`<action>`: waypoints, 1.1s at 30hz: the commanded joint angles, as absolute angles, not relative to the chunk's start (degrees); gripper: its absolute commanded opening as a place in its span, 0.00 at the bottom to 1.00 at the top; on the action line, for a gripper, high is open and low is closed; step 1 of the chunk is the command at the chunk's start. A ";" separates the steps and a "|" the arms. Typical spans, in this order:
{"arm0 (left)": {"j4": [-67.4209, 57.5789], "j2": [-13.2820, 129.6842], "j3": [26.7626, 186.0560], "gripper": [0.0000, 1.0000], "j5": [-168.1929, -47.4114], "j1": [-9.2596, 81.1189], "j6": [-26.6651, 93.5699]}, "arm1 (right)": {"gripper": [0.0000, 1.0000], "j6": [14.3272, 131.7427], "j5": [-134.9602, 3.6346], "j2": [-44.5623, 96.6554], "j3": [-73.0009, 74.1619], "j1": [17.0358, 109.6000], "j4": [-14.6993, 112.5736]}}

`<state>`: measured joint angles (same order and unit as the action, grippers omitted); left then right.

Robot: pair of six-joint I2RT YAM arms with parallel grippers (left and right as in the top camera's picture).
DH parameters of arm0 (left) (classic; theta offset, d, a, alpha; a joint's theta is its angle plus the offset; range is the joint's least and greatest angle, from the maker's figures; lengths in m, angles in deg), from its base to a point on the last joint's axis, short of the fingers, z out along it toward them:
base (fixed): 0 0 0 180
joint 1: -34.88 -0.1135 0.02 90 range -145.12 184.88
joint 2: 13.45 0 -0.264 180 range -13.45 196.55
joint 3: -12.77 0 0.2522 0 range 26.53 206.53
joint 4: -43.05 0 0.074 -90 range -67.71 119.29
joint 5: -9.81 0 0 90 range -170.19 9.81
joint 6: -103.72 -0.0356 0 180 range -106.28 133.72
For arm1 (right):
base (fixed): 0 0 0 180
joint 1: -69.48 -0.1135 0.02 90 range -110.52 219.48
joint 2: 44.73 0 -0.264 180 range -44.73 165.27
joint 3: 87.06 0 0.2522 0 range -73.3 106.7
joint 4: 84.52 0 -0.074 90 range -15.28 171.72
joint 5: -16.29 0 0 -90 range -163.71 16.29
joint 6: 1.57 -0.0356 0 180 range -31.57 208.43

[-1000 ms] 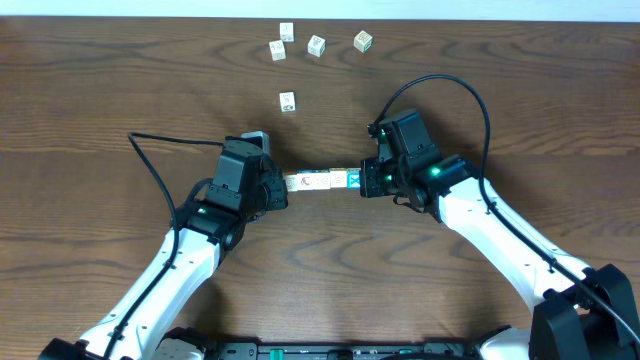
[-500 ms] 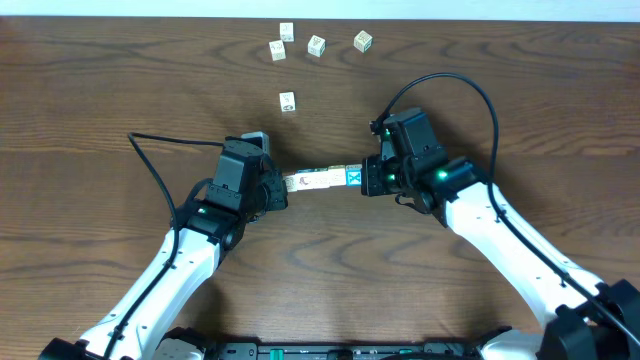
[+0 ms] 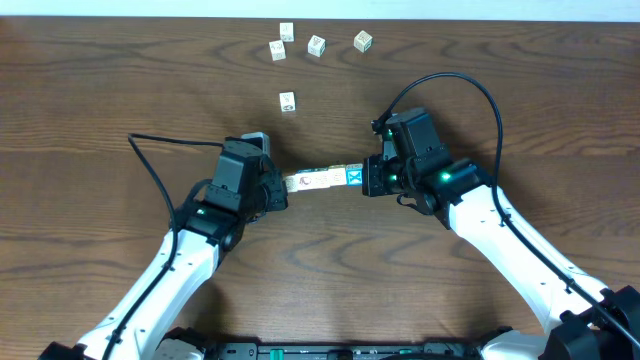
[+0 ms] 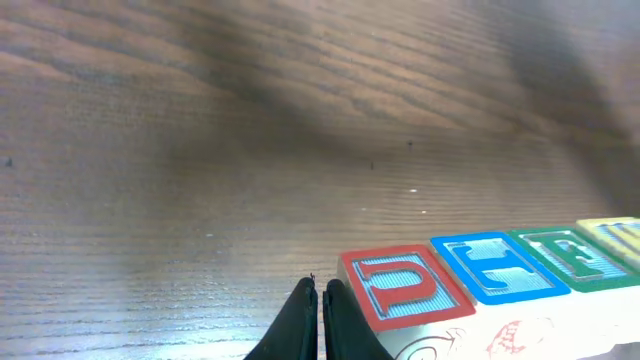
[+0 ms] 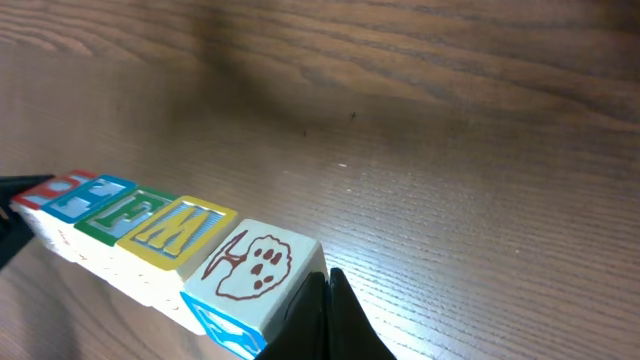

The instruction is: Lift 5 blocks

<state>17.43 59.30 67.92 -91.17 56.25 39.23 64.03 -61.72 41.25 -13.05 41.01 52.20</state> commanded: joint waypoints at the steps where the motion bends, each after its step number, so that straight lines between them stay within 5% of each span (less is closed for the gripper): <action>1: 20.27 56.59 72.44 0.07 -106.56 59.44 40.44 | 0.01 63.81 -40.91 40.99 -11.39 34.81 53.63; 33: 19.29 56.31 72.44 0.07 -106.53 59.44 40.41 | 0.01 63.13 -40.60 39.72 -11.36 34.81 53.65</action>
<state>16.99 57.36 67.94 -90.88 56.25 39.43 63.83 -61.72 40.94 -13.05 40.99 51.92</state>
